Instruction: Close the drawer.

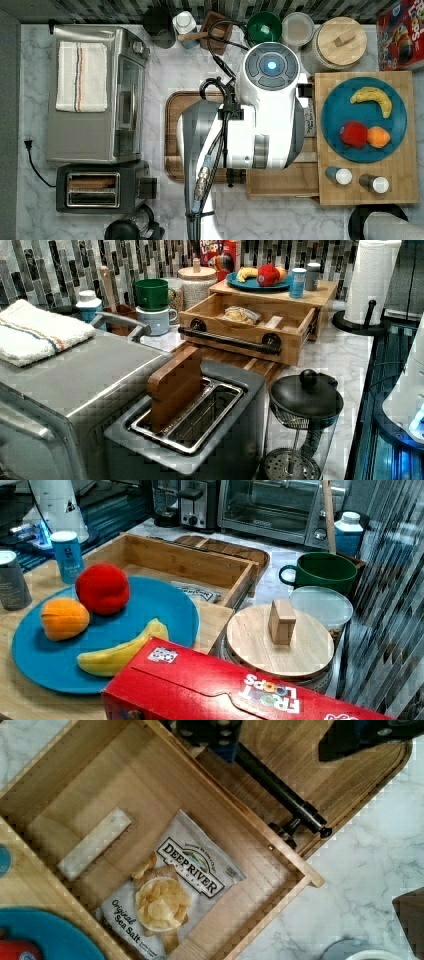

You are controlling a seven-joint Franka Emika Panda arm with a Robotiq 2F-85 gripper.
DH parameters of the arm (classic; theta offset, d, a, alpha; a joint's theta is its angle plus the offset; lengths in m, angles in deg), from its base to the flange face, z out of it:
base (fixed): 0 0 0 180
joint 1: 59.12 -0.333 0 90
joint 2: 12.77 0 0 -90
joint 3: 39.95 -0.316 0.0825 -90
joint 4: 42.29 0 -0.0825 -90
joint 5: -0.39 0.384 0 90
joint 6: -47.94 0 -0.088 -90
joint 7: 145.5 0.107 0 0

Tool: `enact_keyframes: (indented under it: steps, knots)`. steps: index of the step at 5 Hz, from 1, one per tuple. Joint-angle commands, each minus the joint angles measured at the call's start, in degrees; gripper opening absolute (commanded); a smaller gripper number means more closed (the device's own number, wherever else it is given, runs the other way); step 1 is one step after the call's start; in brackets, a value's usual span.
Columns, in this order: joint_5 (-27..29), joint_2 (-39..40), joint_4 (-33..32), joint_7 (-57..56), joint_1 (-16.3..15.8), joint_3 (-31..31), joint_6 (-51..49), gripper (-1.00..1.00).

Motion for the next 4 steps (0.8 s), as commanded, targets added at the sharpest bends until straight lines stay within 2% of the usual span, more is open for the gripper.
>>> enact_keyframes:
  steps: [1, 2, 3, 4]
  knots:
    - [-0.04, 0.24, 0.01, -0.68, 0.15, -0.15, 0.09, -1.00]
    - [-0.05, 0.24, 0.01, -0.67, 0.37, -0.37, 0.09, -1.00]
    - [-0.92, -0.66, -2.75, -1.22, -0.87, -1.69, 3.21, 1.00]
    - [3.06, -0.97, -4.23, -3.44, -1.52, -3.57, 3.73, 1.00]
